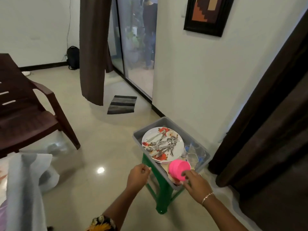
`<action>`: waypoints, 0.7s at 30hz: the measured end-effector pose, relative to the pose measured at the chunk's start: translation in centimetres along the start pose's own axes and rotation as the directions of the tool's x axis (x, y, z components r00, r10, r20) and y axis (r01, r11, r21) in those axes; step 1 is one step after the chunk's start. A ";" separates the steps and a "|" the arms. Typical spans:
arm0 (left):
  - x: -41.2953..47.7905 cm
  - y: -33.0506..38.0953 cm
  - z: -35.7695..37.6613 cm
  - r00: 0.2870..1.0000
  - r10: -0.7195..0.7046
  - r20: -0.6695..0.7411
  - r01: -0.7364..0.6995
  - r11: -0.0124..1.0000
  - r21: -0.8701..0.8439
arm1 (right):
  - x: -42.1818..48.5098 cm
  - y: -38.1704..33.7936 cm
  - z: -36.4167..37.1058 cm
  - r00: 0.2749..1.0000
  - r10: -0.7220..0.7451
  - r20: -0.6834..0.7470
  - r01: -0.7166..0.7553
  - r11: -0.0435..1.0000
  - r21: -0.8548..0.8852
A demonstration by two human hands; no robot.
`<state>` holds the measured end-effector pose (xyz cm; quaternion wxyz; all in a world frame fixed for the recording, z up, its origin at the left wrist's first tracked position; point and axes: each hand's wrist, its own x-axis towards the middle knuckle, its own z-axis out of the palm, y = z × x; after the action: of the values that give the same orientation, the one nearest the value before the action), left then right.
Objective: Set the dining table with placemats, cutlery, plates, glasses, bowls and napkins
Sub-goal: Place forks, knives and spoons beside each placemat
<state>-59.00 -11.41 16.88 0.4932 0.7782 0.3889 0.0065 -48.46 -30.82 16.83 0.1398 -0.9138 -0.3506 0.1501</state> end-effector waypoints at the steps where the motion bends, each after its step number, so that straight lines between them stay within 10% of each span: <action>1: 1.1 0.3 -0.1 1.000 -0.005 0.007 0.004 1.000 0.006 | 1.3 0.3 -0.2 1.000 0.008 0.007 -0.009 1.000 0.007; 21: 37.7 1.2 0.9 0.956 -0.066 0.287 0.016 0.985 0.172 | 37.1 3.9 5.8 0.922 0.114 0.369 -0.035 0.976 -0.216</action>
<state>-31.62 10.67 3.28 0.4779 0.8011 0.3271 -0.1513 -22.02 -7.39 3.55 -0.0313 -0.8897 -0.3495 0.2921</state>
